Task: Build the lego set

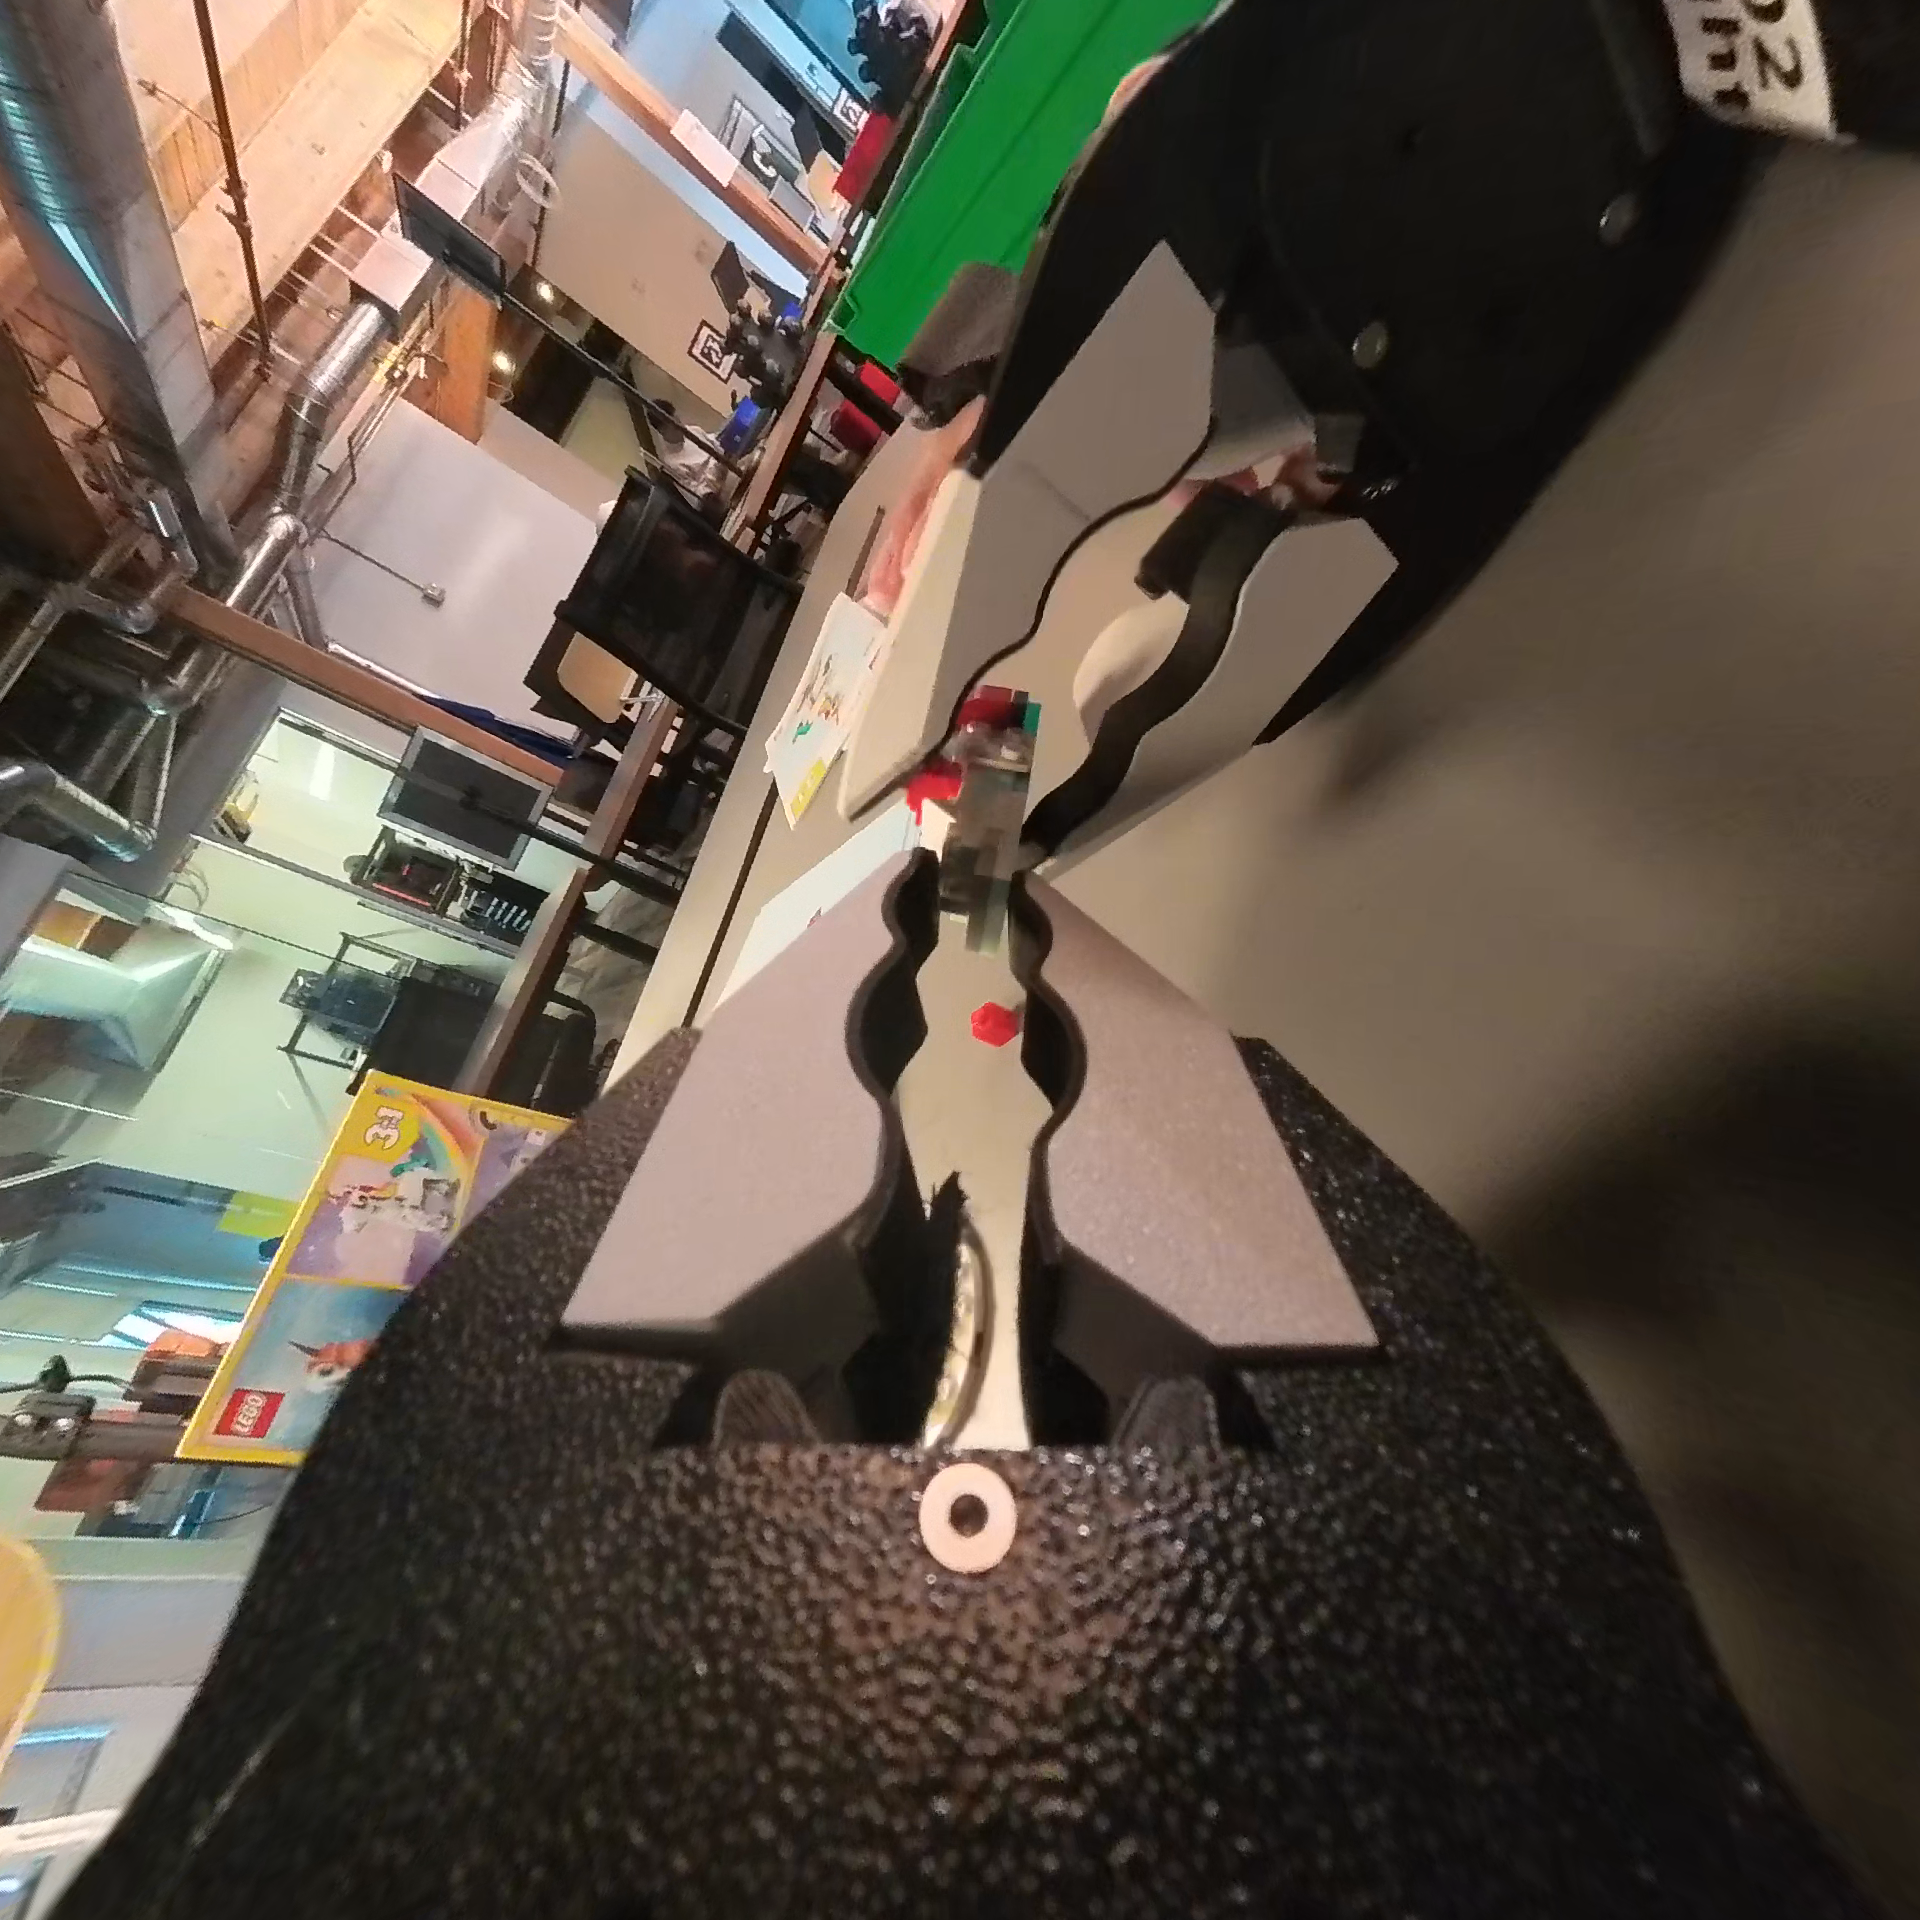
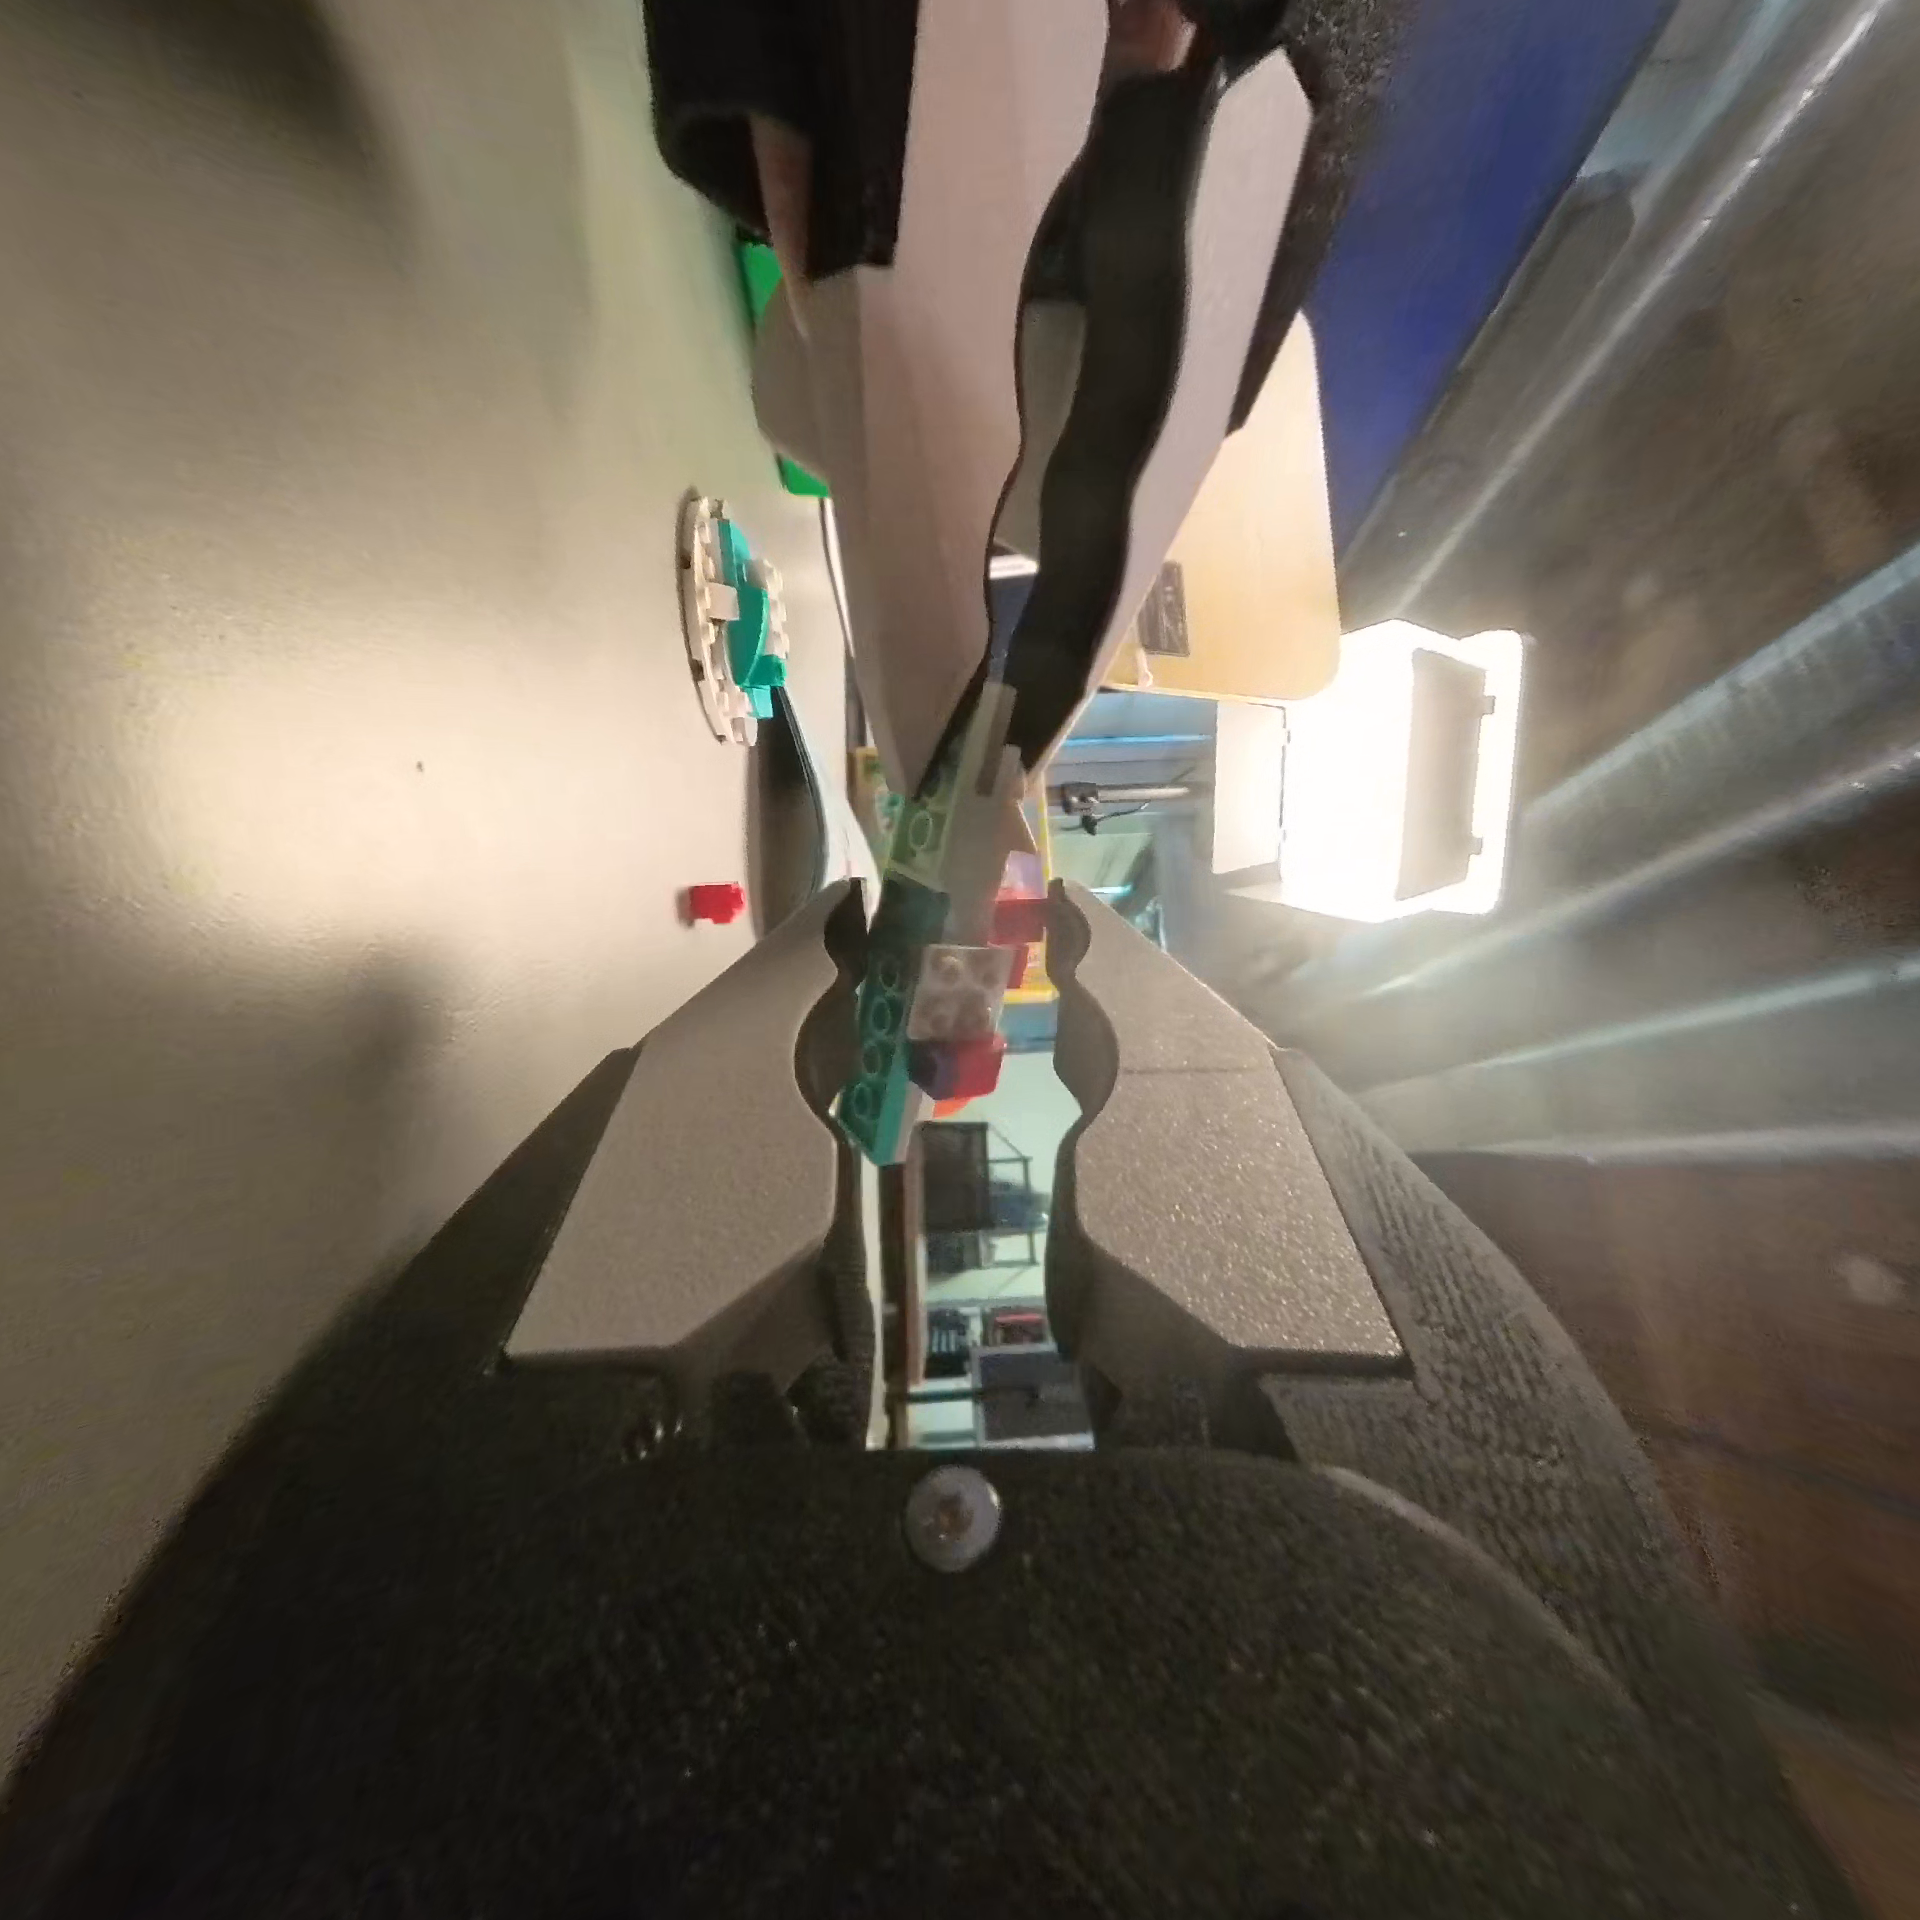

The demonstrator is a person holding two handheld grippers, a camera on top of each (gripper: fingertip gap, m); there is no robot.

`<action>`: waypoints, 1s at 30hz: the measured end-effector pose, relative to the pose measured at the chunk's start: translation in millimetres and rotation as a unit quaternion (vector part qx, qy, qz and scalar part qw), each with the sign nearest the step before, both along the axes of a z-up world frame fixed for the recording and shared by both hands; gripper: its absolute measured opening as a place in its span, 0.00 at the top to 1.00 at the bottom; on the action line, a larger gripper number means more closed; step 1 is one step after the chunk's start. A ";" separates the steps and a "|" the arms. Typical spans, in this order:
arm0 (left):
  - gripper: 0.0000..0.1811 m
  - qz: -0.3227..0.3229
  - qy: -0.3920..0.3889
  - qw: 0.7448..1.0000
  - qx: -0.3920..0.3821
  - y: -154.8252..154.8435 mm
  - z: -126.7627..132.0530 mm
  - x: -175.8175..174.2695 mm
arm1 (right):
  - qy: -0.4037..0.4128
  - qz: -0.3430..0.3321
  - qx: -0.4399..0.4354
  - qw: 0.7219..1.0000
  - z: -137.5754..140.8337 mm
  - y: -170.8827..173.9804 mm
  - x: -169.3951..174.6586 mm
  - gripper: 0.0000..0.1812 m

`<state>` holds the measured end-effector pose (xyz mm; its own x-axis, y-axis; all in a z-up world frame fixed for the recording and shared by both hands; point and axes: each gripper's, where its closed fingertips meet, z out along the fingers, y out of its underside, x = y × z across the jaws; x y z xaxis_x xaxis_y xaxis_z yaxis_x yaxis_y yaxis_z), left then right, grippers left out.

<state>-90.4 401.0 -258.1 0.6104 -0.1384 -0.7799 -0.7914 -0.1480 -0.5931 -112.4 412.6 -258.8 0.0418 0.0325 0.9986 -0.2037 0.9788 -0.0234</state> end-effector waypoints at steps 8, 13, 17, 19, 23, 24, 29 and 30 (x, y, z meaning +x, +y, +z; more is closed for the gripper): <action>0.94 -0.006 -0.023 1.000 0.005 0.1 1.9 2.5 | -0.012 0.007 -0.022 1.000 1.9 0.4 2.0 0.82; 0.94 -0.008 -0.016 1.000 0.011 -0.3 3.6 4.4 | -0.003 0.006 -0.014 1.000 4.2 -0.1 3.3 0.83; 0.94 -0.010 -0.016 1.000 0.019 -1.1 6.7 5.5 | 0.011 0.006 -0.014 1.000 8.5 -0.8 4.5 0.84; 0.94 -0.009 -0.006 1.000 0.016 -1.2 5.4 5.7 | 0.004 0.005 -0.017 1.000 7.3 -0.9 4.5 0.84; 0.94 -0.004 0.026 1.000 0.002 -0.5 -1.0 3.9 | -0.029 0.004 -0.048 0.998 -0.5 -0.3 1.6 0.84; 0.94 -0.003 0.030 1.000 0.001 -0.3 -1.6 3.8 | -0.032 0.005 -0.057 0.998 -1.4 -0.3 0.8 0.84; 0.94 0.007 0.061 0.998 -0.006 -1.4 -4.9 -2.1 | -0.066 0.011 -0.111 0.992 -3.5 3.8 2.1 0.77; 0.94 0.007 0.064 0.998 -0.009 -1.7 -5.8 -3.1 | -0.071 0.012 -0.124 0.990 -2.8 6.3 2.5 0.76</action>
<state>-93.5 399.3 -263.8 0.5074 -0.1451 -0.8494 -0.8586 -0.1681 -0.4843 -109.8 418.9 -261.6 -0.1030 0.2760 0.9556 -0.2040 0.9345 -0.2919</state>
